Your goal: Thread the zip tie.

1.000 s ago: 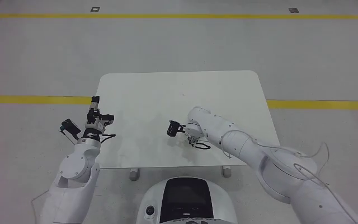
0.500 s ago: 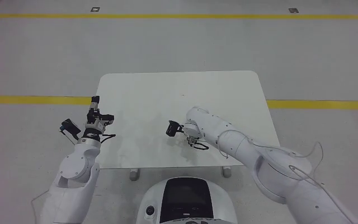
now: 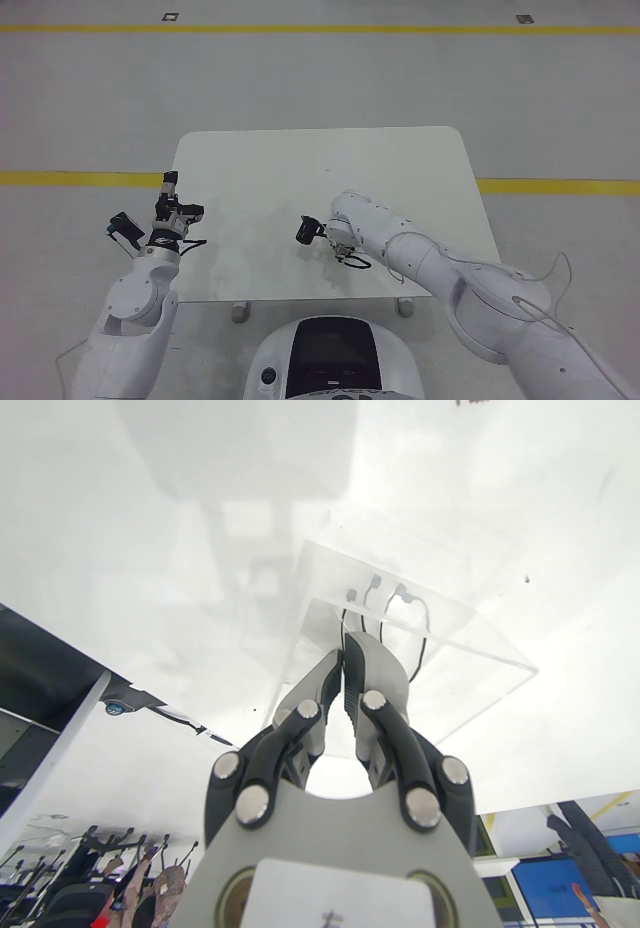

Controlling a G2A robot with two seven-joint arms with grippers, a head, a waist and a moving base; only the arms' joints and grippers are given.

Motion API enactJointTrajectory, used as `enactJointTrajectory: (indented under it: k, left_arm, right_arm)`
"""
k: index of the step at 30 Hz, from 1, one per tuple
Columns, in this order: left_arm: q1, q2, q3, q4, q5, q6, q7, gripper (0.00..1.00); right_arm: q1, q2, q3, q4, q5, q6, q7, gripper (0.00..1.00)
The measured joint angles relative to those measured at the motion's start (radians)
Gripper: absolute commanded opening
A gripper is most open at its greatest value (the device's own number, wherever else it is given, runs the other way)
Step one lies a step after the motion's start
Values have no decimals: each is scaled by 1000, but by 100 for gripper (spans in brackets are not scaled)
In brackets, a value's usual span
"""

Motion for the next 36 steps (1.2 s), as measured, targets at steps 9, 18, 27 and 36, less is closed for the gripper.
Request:
enactJointTrajectory:
  k: [9, 18, 27, 36]
  left_arm:
    - [0, 0, 0, 0, 0, 0, 0, 100]
    - [0, 0, 0, 0, 0, 0, 0, 100]
    - [0, 0, 0, 0, 0, 0, 0, 100]
    - [0, 0, 0, 0, 0, 0, 0, 100]
  right_arm:
    - [17, -3, 0, 7, 13, 0, -1, 0]
    - [54, 26, 0, -40, 37, 0, 8, 0]
    - [85, 92, 30, -113, 133, 0, -8, 0]
    - [83, 176, 88, -191, 203, 0, -11, 0]
